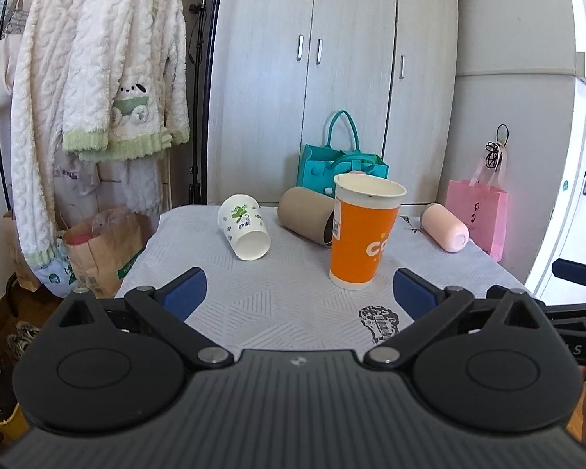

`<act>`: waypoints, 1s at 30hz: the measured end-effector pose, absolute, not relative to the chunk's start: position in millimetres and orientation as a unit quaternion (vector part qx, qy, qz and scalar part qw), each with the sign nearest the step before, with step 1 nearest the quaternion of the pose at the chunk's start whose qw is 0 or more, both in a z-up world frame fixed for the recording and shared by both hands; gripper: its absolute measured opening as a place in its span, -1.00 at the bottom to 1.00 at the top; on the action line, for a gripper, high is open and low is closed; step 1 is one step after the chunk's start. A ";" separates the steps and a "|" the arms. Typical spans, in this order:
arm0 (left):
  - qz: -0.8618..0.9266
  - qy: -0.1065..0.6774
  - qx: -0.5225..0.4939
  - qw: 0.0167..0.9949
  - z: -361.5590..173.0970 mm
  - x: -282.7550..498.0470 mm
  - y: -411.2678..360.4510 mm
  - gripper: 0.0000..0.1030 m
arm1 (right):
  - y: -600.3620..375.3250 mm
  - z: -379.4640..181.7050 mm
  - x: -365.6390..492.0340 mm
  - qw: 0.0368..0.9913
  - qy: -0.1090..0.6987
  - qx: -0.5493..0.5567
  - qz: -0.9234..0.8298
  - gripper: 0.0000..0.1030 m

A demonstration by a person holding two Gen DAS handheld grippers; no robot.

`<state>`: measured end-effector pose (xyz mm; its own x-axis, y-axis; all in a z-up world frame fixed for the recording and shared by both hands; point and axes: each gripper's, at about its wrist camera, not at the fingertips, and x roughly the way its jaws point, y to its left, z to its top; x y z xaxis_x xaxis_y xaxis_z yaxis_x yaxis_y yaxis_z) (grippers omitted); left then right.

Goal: Flip cup upright

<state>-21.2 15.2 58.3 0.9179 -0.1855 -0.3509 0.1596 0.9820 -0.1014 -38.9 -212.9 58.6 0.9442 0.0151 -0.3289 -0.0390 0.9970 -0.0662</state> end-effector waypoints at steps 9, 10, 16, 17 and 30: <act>-0.083 0.197 -0.045 0.976 48.8 -12.2 20.7 1.00 | -216.4 55.6 -37.2 0.984 0.178 -0.021 -0.007 1.00; -0.084 0.198 -0.041 0.976 47.7 -10.9 20.9 1.00 | -216.9 55.3 -36.4 0.984 0.178 -0.020 -0.008 1.00; -0.093 0.202 -0.008 0.975 42.7 -6.8 13.0 1.00 | -216.0 53.4 -32.8 0.984 0.175 -0.021 -0.031 1.00; -0.093 0.202 -0.007 0.975 42.2 -6.4 12.0 1.00 | -216.3 52.8 -32.4 0.984 0.176 -0.021 -0.031 1.00; -0.069 0.191 -0.008 0.979 40.3 -3.7 11.7 1.00 | -219.5 50.1 -30.8 0.983 0.180 -0.020 -0.036 1.00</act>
